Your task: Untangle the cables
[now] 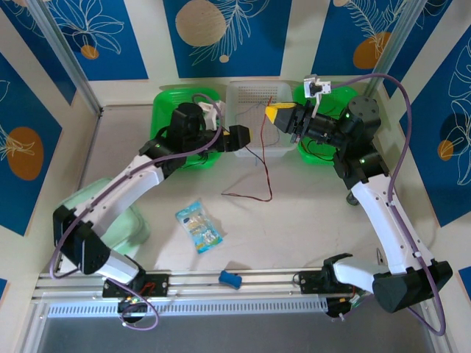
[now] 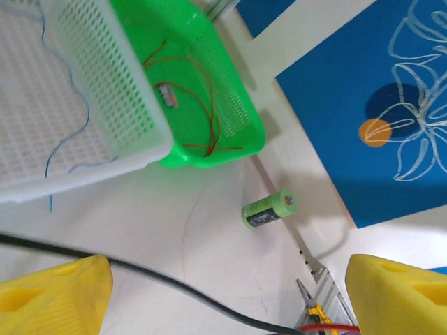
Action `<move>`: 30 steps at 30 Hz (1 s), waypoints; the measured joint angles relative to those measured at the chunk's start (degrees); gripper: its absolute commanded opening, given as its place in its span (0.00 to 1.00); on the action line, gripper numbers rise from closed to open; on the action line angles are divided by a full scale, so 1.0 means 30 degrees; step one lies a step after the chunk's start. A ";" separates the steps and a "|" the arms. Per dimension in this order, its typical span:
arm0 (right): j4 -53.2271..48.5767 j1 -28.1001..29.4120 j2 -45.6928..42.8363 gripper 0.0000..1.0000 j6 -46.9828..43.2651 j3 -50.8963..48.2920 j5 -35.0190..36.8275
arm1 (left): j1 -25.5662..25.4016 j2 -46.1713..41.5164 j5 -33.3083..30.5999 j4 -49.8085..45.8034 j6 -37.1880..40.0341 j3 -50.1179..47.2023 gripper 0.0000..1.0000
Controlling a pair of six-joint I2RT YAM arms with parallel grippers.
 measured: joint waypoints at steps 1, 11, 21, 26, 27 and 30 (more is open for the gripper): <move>-0.0007 0.0000 0.0000 0.00 0.0029 0.0000 0.0000 | -0.0015 0.0401 0.0036 0.0160 -0.0328 -0.0044 0.86; -0.0087 -0.0007 -0.0415 0.00 0.0022 -0.0022 0.0029 | -0.0896 0.2528 0.0474 0.1821 -0.2200 0.0175 0.15; -0.1093 -0.1712 -0.2543 0.00 -0.0335 -0.0576 0.1282 | -0.0736 0.2455 -0.0219 0.2237 -0.1639 0.0947 0.00; -0.0925 -0.3446 -0.5348 0.00 -0.0262 -0.2419 0.3694 | 0.0415 0.1275 -0.0882 0.1064 -0.0823 0.1239 0.00; -0.0838 -0.3781 -0.5792 0.00 -0.0226 -0.2863 0.4109 | 0.0678 0.0998 -0.0991 0.0933 -0.0743 0.1239 0.00; -0.0350 -0.5049 -0.6994 0.00 0.0240 -0.4262 0.5217 | 0.1435 0.0044 -0.1260 0.0670 -0.0597 0.1188 0.00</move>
